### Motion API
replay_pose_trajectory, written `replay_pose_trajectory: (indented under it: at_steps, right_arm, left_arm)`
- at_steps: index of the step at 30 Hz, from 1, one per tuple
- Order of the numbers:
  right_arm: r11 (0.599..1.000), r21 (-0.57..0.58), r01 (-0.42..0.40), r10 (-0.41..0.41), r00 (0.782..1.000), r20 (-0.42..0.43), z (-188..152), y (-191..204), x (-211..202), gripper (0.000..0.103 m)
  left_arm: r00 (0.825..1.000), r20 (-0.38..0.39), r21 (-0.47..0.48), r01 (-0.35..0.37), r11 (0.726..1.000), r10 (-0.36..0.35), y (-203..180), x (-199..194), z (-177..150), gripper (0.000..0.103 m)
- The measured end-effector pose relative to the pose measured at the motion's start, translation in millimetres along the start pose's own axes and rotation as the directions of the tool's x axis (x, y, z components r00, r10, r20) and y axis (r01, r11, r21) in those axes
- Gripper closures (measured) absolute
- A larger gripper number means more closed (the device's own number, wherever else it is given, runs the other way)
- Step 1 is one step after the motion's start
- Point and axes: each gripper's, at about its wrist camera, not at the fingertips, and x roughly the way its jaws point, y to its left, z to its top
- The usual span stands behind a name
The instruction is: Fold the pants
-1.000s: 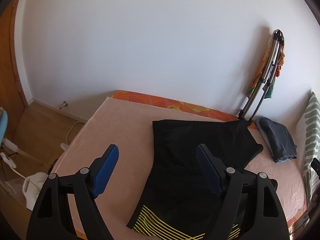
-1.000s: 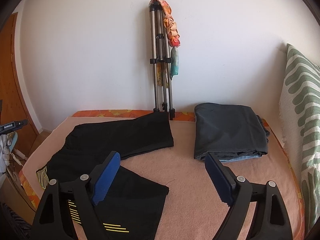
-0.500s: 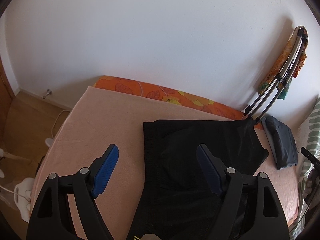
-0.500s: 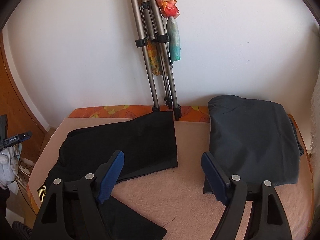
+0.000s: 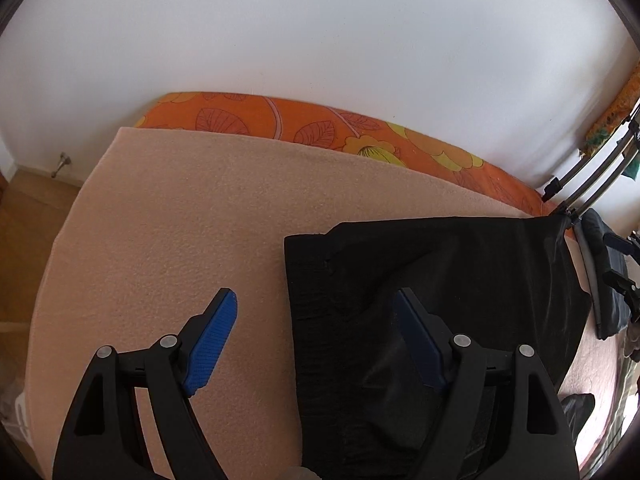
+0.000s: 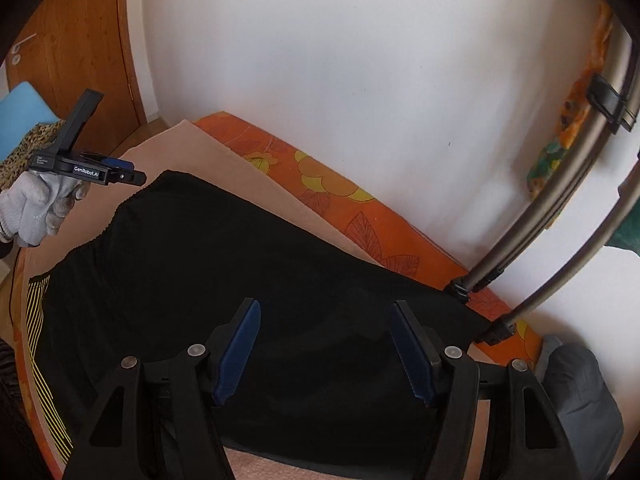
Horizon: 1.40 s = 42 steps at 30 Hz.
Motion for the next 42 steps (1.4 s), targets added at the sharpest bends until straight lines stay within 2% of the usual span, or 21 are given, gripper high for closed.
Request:
replay_pose_trajectory:
  at_steps: [3,6,8,13,14,15,17,18,19,20,22,24,25,27,30,35,42]
  right_arm:
    - [0.996,-0.086,0.006,-0.011,0.998,-0.064,19,-2,46,0.036]
    - [0.989,-0.144,-0.035,0.020,0.994,-0.104,29,-5,79,0.037]
    - [0.988,-0.141,-0.062,0.046,0.992,-0.116,33,-11,95,0.037]
    - [0.987,-0.148,-0.067,0.043,0.987,-0.158,32,-23,124,0.037]
    - [0.987,-0.150,-0.064,0.039,0.985,-0.168,30,-24,129,0.037]
    - [0.987,-0.147,-0.071,0.044,0.983,-0.180,28,-25,132,0.037]
    - [0.988,-0.125,-0.095,0.072,0.981,-0.181,26,-27,135,0.038]
    - [0.987,-0.115,-0.110,0.087,0.979,-0.183,26,-28,135,0.043]
    - [0.987,-0.104,-0.125,0.104,0.977,-0.184,24,-28,135,0.047]
    - [0.985,-0.099,-0.139,0.119,0.975,-0.187,23,-26,134,0.056]
    - [0.984,-0.112,-0.137,0.115,0.975,-0.190,21,-20,131,0.062]
    - [0.982,-0.124,-0.141,0.115,0.974,-0.194,19,-14,126,0.079]
    - [0.981,-0.123,-0.147,0.121,0.973,-0.196,19,-12,125,0.084]
    - [0.983,-0.124,-0.134,0.108,0.974,-0.199,17,-7,121,0.102]
    - [0.981,-0.169,-0.091,0.059,0.980,-0.190,13,7,107,0.103]
    - [0.984,-0.171,-0.055,0.038,0.994,-0.101,10,16,64,0.103]
    - [0.987,-0.153,-0.046,0.047,0.999,0.005,-3,32,-14,0.103]
  left_arm:
    - [1.000,-0.004,0.018,-0.006,1.000,0.006,-1,15,2,0.022]
    - [1.000,-0.011,0.035,-0.013,0.999,0.014,-5,28,4,0.022]
    - [1.000,-0.010,0.042,-0.018,0.999,0.018,-7,35,6,0.022]
    - [0.998,0.025,0.069,-0.057,0.996,0.055,-10,45,4,0.025]
    - [0.997,0.044,0.081,-0.072,0.994,0.069,-12,45,3,0.033]
    - [0.995,0.060,0.092,-0.084,0.992,0.079,-14,44,2,0.045]
    - [0.994,0.076,0.099,-0.086,0.991,0.079,-15,43,2,0.060]
    - [0.993,0.084,0.105,-0.095,0.990,0.086,-17,43,3,0.067]
    - [0.991,0.093,0.121,-0.106,0.987,0.095,-19,43,2,0.071]
    - [0.989,0.103,0.138,-0.118,0.983,0.104,-23,42,2,0.077]
    - [0.985,0.122,0.159,-0.143,0.977,0.125,-27,42,1,0.078]
    - [0.983,0.133,0.161,-0.149,0.976,0.128,-29,43,0,0.079]
    - [0.983,0.137,0.158,-0.147,0.976,0.126,-28,42,0,0.079]
    - [0.981,0.147,0.148,-0.145,0.978,0.124,-27,40,0,0.080]
    - [0.976,0.182,0.146,-0.150,0.978,0.123,-27,29,-1,0.081]
    - [0.968,0.231,0.151,-0.139,0.979,0.101,-29,1,-7,0.085]
    - [0.957,0.281,0.191,-0.121,0.974,0.064,-38,-41,-24,0.088]
